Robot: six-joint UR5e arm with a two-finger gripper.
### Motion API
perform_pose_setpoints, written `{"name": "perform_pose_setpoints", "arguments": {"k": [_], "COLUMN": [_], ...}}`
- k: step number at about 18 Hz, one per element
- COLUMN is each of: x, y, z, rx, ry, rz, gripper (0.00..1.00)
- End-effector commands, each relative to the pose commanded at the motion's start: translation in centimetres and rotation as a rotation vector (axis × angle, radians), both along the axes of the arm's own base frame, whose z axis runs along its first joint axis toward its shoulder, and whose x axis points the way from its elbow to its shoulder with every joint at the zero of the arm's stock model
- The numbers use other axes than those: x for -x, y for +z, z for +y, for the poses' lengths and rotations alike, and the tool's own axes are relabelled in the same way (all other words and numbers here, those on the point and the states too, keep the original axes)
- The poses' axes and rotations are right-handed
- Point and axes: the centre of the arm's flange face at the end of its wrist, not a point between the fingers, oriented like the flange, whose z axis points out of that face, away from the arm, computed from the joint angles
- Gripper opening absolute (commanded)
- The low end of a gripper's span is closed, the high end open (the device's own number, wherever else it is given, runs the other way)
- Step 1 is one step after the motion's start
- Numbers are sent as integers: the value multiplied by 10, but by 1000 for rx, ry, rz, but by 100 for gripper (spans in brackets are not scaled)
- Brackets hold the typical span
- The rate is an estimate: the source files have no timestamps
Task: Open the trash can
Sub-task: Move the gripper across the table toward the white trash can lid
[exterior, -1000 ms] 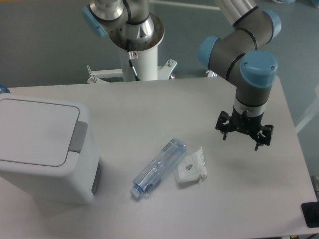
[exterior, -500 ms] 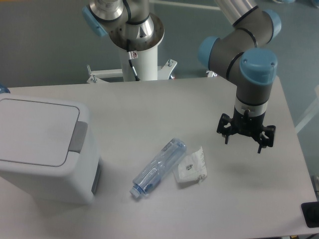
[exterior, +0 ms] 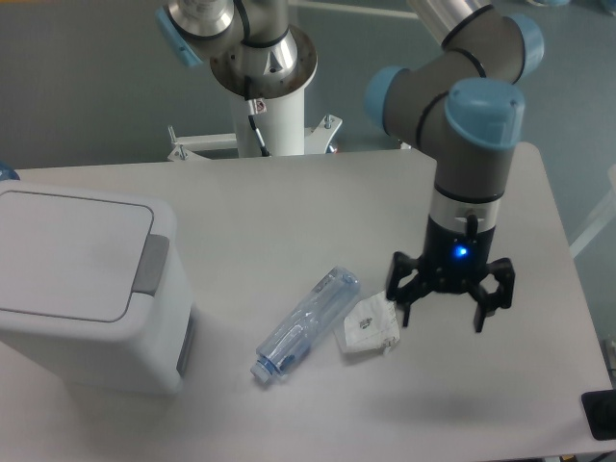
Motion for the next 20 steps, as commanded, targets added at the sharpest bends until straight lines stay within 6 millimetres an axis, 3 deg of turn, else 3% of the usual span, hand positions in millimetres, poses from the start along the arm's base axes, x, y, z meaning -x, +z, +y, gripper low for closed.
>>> {"name": "perform_pose_setpoints", "arguments": {"k": [3, 10, 13, 20], "x": [-41, -114, -140, -178], "y": [18, 57, 57, 47], "z": [19, 34, 33, 24], "rx": [-19, -63, -58, -36], "ry": [-38, -59, -84, -128], "rz": [3, -9, -14, -24], "gripper": [100, 100, 100, 100]}}
